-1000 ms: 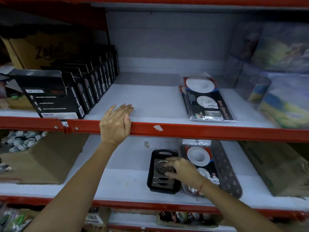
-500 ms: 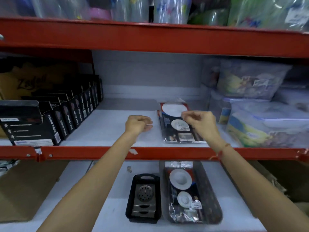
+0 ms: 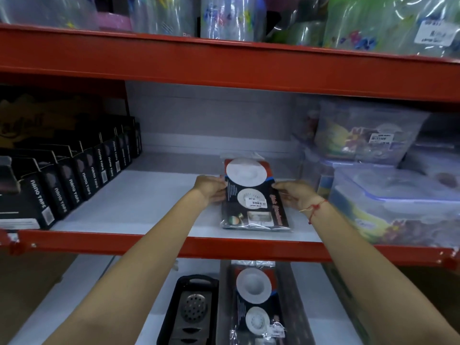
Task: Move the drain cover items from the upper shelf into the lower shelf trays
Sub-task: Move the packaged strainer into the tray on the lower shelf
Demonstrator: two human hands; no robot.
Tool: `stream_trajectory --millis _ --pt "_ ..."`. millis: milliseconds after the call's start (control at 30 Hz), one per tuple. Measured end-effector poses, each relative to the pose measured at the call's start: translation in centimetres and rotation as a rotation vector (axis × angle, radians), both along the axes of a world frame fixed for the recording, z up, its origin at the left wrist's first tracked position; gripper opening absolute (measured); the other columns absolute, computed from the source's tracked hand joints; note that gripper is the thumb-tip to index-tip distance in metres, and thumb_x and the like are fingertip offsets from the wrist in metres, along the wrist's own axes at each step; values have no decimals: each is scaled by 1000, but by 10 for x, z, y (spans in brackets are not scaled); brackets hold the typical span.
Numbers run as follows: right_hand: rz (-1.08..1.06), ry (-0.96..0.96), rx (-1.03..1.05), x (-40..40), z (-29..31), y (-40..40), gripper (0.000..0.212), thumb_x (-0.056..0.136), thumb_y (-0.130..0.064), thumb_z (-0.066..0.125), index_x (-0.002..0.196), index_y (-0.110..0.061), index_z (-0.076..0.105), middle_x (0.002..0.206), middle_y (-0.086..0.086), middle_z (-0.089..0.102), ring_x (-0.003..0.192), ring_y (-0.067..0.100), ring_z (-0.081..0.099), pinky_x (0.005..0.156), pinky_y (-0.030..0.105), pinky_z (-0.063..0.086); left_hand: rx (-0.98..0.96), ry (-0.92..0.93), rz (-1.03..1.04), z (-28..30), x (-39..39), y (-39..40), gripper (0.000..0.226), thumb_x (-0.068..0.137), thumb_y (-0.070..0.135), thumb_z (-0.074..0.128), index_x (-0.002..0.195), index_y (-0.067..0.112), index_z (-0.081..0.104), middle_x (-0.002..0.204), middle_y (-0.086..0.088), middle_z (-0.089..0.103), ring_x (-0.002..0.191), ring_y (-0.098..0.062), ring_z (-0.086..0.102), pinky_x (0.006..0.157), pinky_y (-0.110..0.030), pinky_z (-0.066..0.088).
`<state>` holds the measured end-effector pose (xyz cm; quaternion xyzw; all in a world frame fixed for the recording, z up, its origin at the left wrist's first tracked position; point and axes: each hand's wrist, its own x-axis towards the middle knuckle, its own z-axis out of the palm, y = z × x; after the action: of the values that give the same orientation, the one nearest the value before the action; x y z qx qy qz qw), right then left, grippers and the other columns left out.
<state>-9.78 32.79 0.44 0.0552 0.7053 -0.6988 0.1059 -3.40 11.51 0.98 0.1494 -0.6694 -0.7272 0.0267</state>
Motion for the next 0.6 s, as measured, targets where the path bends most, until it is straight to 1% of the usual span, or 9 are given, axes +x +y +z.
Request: stream_trajectory --millis 67,133,200,267,333,433,500,533,600 --pt "1 32 -38 5 8 4 5 85 2 64 85 -3 64 76 7 66 66 15 62 52 22 55 24 14 -15 6 7 -2 38 90 -4 60 127 -8 53 119 -24 64 96 -30 64 81 -34 53" --pt "-10 79 -70 20 17 11 15 83 2 67 97 1 66 81 8 67 70 16 63 50 20 55 66 34 -51 12 22 -3 39 89 -4 61 128 -7 54 103 -16 67 83 -23 66 72 -28 56" --pt "2 132 -96 38 25 18 23 82 1 68 104 -4 66 83 7 68 71 14 64 49 16 55 101 56 -111 16 41 -4 42 88 -5 62 129 -4 52 93 -11 68 78 -19 66 64 -26 59" --pt "37 157 -86 68 27 28 21 82 -2 69 101 -10 67 80 3 71 68 9 68 52 15 55 116 60 -178 18 69 -4 47 87 -5 62 132 6 50 96 -11 69 80 -20 68 59 -26 62" --pt "75 153 -82 99 22 39 20 80 -3 71 98 -12 69 74 -1 76 64 6 71 54 16 55 110 61 -232 12 95 -3 54 87 -3 63 134 16 49 104 -14 70 82 -20 71 60 -27 62" --pt "138 96 -80 148 4 56 22 79 -3 72 96 -16 68 78 0 78 71 10 73 63 23 60 88 63 -303 -4 140 1 62 85 -1 66 138 24 47 115 -17 68 82 -21 72 62 -28 62" --pt "168 45 -81 177 -11 66 24 78 -2 71 97 -15 66 79 0 77 73 12 71 73 28 58 88 53 -334 -17 167 5 64 84 -1 67 138 26 47 111 -14 69 75 -19 73 62 -29 62" --pt "171 27 -74 189 -18 71 26 78 -2 72 99 -16 66 78 0 77 72 12 70 75 28 56 74 46 -344 -24 177 9 64 84 -1 67 138 27 47 106 -12 69 72 -18 73 62 -30 62" --pt "172 -3 -53 215 -30 80 29 77 -3 72 101 -18 65 75 -2 75 64 8 68 71 25 55 52 23 -370 -37 197 15 64 84 -1 67 138 28 48 100 -8 68 73 -16 72 63 -30 62"
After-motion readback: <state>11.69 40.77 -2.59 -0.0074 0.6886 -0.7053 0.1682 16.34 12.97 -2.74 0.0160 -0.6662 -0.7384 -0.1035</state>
